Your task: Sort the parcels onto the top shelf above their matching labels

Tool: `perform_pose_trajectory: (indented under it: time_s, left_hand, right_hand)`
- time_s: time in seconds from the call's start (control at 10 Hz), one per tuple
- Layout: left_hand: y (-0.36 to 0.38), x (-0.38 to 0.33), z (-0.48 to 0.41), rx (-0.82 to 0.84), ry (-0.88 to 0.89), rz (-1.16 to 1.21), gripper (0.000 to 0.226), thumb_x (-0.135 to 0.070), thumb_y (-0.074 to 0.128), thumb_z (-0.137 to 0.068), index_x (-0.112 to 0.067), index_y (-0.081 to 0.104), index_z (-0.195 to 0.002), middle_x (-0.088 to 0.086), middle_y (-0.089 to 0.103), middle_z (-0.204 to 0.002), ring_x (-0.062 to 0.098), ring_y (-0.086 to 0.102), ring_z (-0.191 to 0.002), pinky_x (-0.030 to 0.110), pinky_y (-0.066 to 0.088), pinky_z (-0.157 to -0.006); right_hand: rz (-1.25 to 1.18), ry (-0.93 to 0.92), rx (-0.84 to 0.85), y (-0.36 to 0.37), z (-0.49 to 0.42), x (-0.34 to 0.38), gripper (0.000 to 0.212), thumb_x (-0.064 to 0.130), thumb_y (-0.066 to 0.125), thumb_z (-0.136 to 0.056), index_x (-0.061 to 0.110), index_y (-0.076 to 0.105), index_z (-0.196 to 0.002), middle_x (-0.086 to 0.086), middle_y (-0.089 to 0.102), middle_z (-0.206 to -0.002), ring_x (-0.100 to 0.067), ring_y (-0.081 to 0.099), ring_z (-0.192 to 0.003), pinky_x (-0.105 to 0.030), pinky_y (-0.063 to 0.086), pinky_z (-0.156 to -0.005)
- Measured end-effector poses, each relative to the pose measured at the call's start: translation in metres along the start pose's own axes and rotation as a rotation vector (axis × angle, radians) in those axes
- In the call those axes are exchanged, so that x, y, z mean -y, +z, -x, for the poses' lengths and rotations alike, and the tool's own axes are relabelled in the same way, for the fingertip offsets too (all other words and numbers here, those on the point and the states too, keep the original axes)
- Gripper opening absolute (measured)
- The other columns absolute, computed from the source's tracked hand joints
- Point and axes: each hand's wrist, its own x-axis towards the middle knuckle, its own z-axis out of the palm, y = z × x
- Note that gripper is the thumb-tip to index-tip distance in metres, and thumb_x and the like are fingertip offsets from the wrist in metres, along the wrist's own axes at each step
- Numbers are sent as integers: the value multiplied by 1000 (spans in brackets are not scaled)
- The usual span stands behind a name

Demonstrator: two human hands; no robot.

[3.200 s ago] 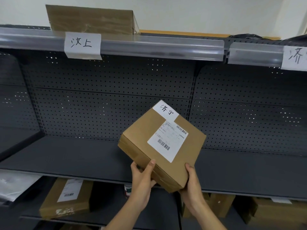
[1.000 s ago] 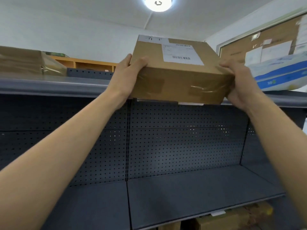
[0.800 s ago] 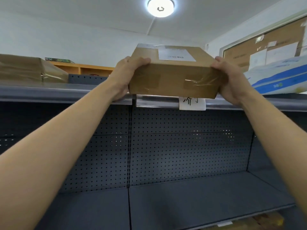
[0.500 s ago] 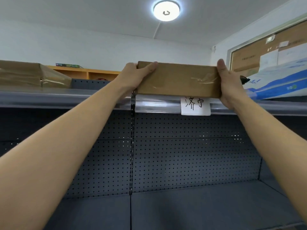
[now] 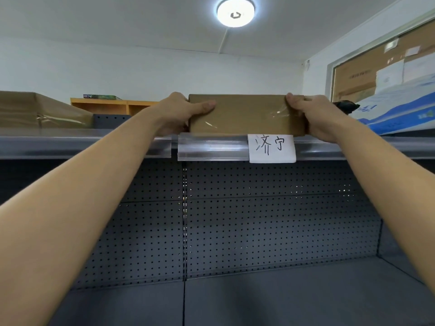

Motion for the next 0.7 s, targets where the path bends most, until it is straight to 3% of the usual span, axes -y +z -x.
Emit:
perform_pose_trajectory:
  time_s: [0.1,0.2,0.3,0.5,0.6,0.7]
  left_hand:
    - [3,7,-5,-101,32,-206,68,-64,81,-59,-4,61,-86,16,64,-85,25,61,-77,38,50,-74]
    - [7,7,-7,-159,37,-260,55,-58,78,-70,-9,53,-67,12,58,-71,21,54,-63,31,43,-63]
    - [13,5,-7,-214,43,-335,53,-55,74,-76,-14,43,-61,2,46,-59,15,43,-54,28,34,-52]
    - [15,5,-9,-255,40,-435,58,-61,73,-74,-14,40,-64,1,43,-62,16,42,-59,29,31,-52]
    - [16,6,-5,-322,120,-484,54,-62,70,-76,-15,45,-69,2,48,-68,22,51,-75,28,36,-56]
    - [13,10,5,-527,317,-415,45,-50,61,-87,-8,62,-102,12,68,-102,27,59,-110,34,46,-89]
  right_hand:
    - [217,-49,-60,-1,-3,-8,55,41,61,-95,-4,61,-127,-17,68,-120,-29,64,-102,-47,52,-99]
    - [286,-77,-87,-2,-8,-11,57,44,61,-94,-6,63,-121,-23,67,-122,-41,62,-114,-54,50,-102]
    - [350,-78,-116,0,-12,-13,56,45,60,-95,-6,65,-117,-24,67,-119,-42,62,-113,-54,50,-100]
    - [425,-91,-179,3,-16,-16,58,46,59,-95,-7,64,-119,-26,67,-118,-39,62,-109,-55,49,-100]
    - [468,-153,-255,3,-12,-18,56,45,55,-97,-1,63,-127,-18,69,-120,-38,59,-122,-45,45,-103]
    - [429,-295,-417,2,8,-19,53,38,51,-100,9,52,-144,-8,60,-143,-20,54,-129,-22,38,-101]
